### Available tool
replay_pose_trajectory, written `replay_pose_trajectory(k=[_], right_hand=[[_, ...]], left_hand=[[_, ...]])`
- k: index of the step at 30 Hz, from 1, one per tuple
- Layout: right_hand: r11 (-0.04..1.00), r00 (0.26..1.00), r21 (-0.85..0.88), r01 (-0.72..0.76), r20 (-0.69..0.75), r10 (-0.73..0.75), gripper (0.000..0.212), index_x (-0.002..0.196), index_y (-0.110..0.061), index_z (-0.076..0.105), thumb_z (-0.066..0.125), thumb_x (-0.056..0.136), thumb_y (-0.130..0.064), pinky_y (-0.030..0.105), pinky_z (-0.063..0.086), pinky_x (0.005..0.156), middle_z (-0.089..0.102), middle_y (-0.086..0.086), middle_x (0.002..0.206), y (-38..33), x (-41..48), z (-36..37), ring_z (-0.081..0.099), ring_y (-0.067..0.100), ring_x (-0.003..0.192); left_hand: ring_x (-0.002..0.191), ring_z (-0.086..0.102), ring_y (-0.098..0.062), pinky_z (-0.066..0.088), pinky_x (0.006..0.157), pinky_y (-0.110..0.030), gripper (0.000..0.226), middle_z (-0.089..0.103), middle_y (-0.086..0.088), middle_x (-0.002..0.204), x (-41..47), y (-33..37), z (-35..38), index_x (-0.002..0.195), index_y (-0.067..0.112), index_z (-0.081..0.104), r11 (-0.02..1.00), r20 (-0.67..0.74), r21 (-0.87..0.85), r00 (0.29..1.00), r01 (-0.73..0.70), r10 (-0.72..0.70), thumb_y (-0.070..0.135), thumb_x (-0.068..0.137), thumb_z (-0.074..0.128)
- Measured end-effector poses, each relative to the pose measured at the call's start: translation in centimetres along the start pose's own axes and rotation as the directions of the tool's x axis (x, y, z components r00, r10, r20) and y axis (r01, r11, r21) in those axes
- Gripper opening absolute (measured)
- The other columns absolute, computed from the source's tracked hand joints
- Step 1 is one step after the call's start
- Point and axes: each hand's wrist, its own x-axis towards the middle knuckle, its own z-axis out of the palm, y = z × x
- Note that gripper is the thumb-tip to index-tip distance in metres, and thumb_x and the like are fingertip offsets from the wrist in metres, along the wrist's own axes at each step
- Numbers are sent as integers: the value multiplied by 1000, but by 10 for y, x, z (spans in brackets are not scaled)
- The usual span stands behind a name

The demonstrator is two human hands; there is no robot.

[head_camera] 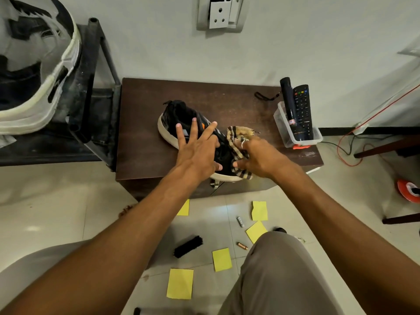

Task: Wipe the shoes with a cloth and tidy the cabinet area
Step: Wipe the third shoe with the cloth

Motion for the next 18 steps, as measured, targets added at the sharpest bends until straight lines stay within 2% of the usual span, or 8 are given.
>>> replay_pose_trajectory(k=[3, 6, 9, 14, 18], right_hand=[[1000, 990, 17, -18, -137, 21, 58, 143, -20, 57, 78, 89, -28, 37, 49, 95, 64, 14, 132, -1, 8, 3, 63, 31, 118], [1000, 973, 29, -6, -231, 13, 53, 135, -18, 63, 79, 88, -34, 38, 51, 87, 67, 13, 125, -2, 12, 10, 65, 31, 110], [999, 953, 35, -26, -300, 35, 42, 121, -14, 68, 71, 92, -44, 37, 54, 82, 68, 11, 117, 6, 12, 23, 66, 29, 100], [943, 870, 293, -161, -409, 275, 43, 89, -10, 61, 60, 98, -52, 34, 47, 68, 69, 14, 91, 10, 19, 35, 65, 33, 83], [868, 842, 442, -225, -360, 402, 46, 98, -4, 66, 58, 99, -50, 35, 46, 73, 70, 20, 101, 11, 32, 31, 66, 37, 93]], left_hand=[[154, -16, -36, -19, 115, -67, 52, 3, 9, 170, 0, 1, 1, 123, 27, 56, 1000, 16, -9, 1000, 11, -11, 47, 81, 79], [153, -17, -40, -18, 114, -70, 50, 3, 7, 170, 0, -1, 0, 123, 24, 55, 1000, 24, -12, 999, 24, -24, 44, 83, 77], [153, -15, -40, -17, 113, -71, 51, 3, 7, 170, 1, 1, 2, 125, 25, 55, 1000, 29, 4, 999, 26, -26, 45, 84, 76], [155, -9, -38, -17, 114, -70, 52, 6, 10, 169, -3, 6, 3, 128, 26, 56, 999, -10, 19, 1000, 28, -28, 46, 84, 76], [155, -6, -36, -16, 115, -68, 52, 8, 11, 169, -3, 5, 4, 127, 28, 58, 999, -25, 9, 999, 45, -44, 47, 83, 77]])
